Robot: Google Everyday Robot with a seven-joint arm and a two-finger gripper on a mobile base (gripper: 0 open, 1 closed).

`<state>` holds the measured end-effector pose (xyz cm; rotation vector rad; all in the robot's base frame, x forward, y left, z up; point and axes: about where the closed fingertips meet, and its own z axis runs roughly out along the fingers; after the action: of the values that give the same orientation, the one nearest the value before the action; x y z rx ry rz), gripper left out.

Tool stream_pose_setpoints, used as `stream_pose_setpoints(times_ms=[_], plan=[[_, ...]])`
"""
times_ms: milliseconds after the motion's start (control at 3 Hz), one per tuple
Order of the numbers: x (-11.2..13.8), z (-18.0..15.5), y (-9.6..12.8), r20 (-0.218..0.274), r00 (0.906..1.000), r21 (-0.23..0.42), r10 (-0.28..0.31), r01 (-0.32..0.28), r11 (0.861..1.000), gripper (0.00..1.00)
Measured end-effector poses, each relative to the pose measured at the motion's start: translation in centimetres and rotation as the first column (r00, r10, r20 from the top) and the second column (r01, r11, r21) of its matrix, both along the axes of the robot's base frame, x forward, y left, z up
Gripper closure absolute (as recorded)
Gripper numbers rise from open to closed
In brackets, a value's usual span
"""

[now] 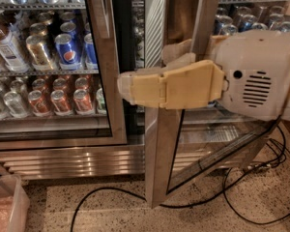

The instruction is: Open right fridge door

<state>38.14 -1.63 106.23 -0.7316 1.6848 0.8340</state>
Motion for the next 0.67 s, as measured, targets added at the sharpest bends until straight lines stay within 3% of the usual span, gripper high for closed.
stream_pose_setpoints(times_ms=[333, 667], plan=[[0.97, -0.59, -1.0, 0.05, 0.9933, -0.078, -0.104, 0.107, 0.991, 0.0], [1.46, -0.67, -1.63, 0.057, 0.9916, -0.09, -0.116, 0.121, 0.989, 0.0]])
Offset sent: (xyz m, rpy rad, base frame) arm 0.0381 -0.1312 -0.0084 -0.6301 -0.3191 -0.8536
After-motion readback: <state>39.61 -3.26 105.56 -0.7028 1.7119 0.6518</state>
